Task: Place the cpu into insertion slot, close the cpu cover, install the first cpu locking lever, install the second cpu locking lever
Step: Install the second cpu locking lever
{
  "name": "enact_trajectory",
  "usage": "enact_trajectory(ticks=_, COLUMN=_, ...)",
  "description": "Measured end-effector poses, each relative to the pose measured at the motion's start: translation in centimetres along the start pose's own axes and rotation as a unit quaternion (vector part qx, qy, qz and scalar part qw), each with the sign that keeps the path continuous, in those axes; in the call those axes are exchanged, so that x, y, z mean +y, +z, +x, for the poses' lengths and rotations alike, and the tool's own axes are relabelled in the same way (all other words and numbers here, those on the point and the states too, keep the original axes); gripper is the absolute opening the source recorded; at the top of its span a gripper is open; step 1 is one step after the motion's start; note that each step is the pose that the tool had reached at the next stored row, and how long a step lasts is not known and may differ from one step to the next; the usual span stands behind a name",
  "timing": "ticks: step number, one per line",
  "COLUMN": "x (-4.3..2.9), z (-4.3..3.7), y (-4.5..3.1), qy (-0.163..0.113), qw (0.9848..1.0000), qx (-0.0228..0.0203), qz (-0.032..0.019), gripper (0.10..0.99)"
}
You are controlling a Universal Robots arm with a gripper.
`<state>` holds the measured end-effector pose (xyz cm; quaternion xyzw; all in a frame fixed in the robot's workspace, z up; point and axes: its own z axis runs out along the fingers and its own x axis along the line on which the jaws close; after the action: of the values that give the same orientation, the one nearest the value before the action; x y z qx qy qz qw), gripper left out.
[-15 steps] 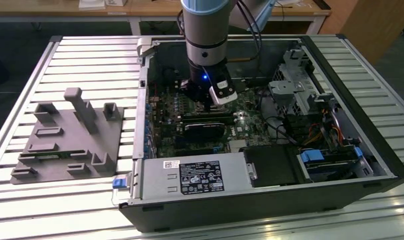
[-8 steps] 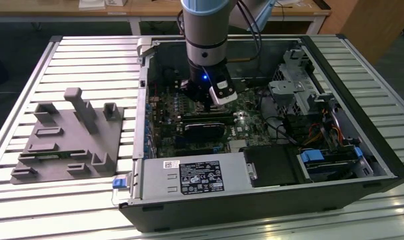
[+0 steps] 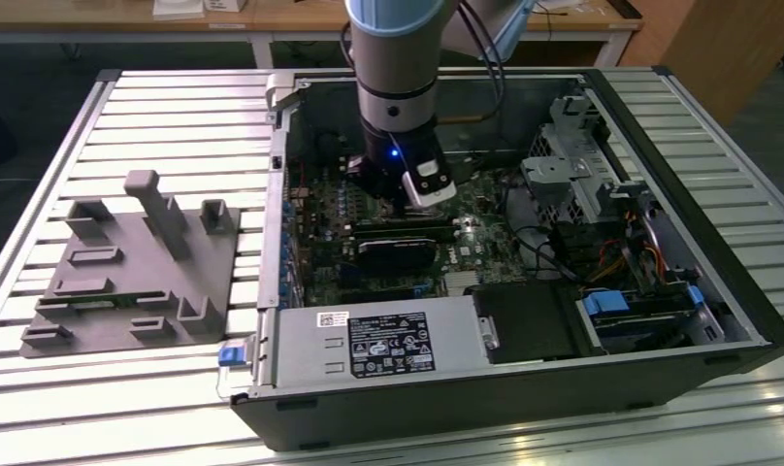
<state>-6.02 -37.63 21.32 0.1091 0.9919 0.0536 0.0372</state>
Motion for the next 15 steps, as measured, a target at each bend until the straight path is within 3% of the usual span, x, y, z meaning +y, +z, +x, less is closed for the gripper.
enact_trajectory(ticks=8, x=-0.78, z=0.04, y=0.15, qy=0.002, qw=0.9997, qx=0.0055, qz=-0.0253, gripper=0.106)
enact_trajectory(ticks=15, x=-1.99, z=0.06, y=0.18, qy=0.005, qw=0.9986, qx=0.0112, qz=-0.0515, gripper=0.106)
